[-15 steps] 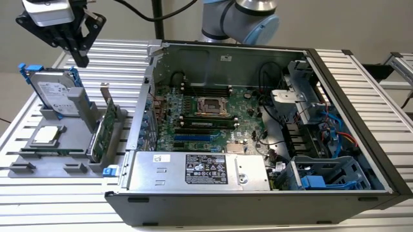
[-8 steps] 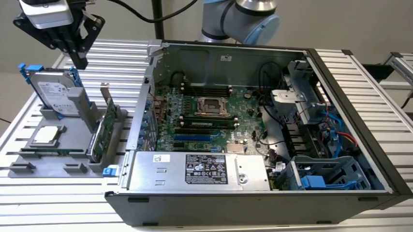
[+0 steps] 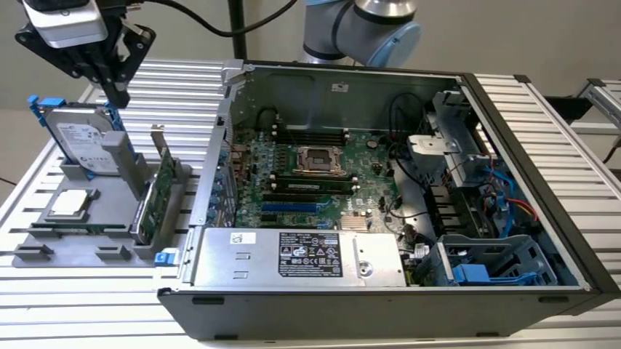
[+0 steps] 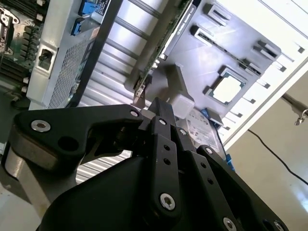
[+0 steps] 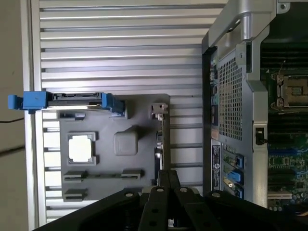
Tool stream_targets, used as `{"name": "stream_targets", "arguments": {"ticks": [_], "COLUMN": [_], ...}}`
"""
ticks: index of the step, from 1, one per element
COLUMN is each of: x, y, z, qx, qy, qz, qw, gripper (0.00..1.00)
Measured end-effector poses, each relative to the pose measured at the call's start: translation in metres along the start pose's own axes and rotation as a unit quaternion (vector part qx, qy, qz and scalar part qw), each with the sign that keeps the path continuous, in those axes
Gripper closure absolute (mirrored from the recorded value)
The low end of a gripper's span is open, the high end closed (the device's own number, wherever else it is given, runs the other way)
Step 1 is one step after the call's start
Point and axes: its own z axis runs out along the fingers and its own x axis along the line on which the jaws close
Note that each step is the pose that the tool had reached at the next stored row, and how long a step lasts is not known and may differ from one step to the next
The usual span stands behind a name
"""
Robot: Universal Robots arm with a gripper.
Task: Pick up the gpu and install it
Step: 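Reach for the gpu, then pick up the gpu and move the gpu toward the slot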
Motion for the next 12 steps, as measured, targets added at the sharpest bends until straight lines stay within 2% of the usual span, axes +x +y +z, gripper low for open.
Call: {"name": "stream_targets", "arguments": {"ticks": [12], "x": [-0.0001], "y": [-0.0156], "z": [-0.0007], "qx": [-0.0001], "qy": [0.0003], "qz": [-0.007], "qw": [1.0000], "gripper": [1.00]}}
